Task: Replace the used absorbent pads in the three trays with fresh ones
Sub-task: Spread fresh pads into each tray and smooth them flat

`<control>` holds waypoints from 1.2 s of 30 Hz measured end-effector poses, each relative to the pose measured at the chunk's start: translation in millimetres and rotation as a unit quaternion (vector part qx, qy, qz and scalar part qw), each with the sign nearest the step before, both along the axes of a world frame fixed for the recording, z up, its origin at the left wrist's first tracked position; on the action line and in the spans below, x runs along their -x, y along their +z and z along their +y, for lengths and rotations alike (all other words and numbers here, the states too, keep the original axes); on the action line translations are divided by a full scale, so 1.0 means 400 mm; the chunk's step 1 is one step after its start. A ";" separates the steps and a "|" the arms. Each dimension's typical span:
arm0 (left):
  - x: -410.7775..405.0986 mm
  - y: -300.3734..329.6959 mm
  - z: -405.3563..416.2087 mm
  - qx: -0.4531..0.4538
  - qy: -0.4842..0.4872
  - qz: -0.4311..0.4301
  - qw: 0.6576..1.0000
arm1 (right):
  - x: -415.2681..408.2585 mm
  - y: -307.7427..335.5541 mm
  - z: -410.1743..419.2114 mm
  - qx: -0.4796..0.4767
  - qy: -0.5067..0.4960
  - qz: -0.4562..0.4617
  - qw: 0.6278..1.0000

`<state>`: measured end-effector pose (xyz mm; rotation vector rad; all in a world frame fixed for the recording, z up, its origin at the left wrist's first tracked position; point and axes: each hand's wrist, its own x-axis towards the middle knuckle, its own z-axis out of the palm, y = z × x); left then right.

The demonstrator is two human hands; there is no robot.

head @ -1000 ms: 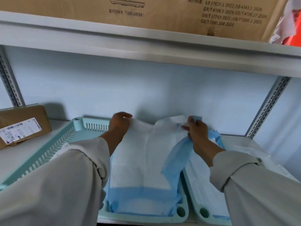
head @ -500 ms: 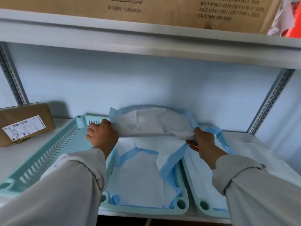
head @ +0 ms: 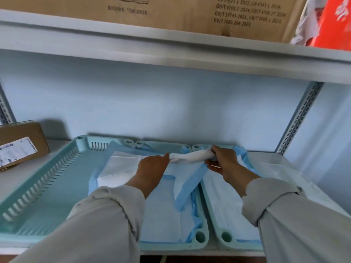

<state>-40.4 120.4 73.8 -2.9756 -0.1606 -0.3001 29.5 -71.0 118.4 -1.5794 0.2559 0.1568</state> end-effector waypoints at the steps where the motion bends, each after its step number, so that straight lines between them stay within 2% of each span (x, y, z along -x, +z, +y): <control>1: 0.008 0.005 0.011 -0.005 -0.005 0.003 1.000 | -0.009 -0.003 -0.012 0.002 -0.026 -0.009 1.000; 4: 0.016 0.015 0.037 0.022 -0.013 0.004 1.000 | -0.018 -0.015 -0.029 -0.002 -0.069 -0.023 0.997; 8: 0.009 0.026 0.001 0.103 -0.023 0.022 0.994 | 0.003 -0.012 -0.015 -0.046 0.007 -0.011 0.999; 12: -0.003 0.023 -0.069 0.135 -0.063 0.018 0.989 | 0.010 0.002 0.005 -0.061 0.067 -0.072 0.993; 13: -0.005 0.029 -0.081 0.137 -0.057 0.009 0.989 | 0.005 0.001 0.010 -0.051 0.046 -0.095 0.993; 15: -0.013 0.044 -0.092 0.133 -0.033 -0.010 0.990 | -0.003 0.002 0.018 0.001 -0.061 -0.145 0.987; 17: -0.020 0.057 -0.086 0.137 -0.004 -0.033 0.990 | 0.007 0.011 0.022 0.025 -0.162 -0.157 0.974; 18: -0.023 0.062 -0.080 0.142 0.005 -0.038 0.989 | 0.023 0.020 0.029 0.030 -0.140 -0.128 0.981; 20: -0.027 0.061 -0.071 0.147 -0.002 -0.043 0.988 | 0.062 0.028 0.054 0.048 0.018 -0.002 0.999; 22: -0.022 0.056 -0.077 0.145 -0.035 -0.048 0.988 | 0.078 0.020 0.084 0.008 0.148 0.132 0.980; 23: -0.016 0.051 -0.084 0.145 -0.056 -0.050 0.987 | 0.075 0.009 0.096 -0.016 0.158 0.156 0.975; 26: 0.006 0.030 -0.084 0.148 -0.085 -0.041 0.985 | 0.046 0.000 0.124 -0.107 0.078 0.093 0.987; 29: 0.025 0.025 -0.030 0.148 0.007 -0.038 0.988 | 0.030 0.053 0.141 -0.238 0.107 0.002 0.965; 31: 0.037 0.043 0.016 0.188 0.050 -0.123 0.973 | 0.033 0.097 0.135 -0.323 0.139 -0.015 0.936; 33: 0.042 0.063 0.041 0.191 0.010 -0.245 0.951 | 0.020 0.121 0.116 -0.384 0.095 -0.015 0.918; 35: 0.038 0.073 0.053 0.115 -0.060 -0.297 0.946 | -0.002 0.099 0.085 -0.376 -0.007 -0.008 0.927; 36: 0.037 0.062 0.058 0.078 -0.094 -0.292 0.949 | -0.011 0.070 0.064 -0.329 -0.048 0.001 0.943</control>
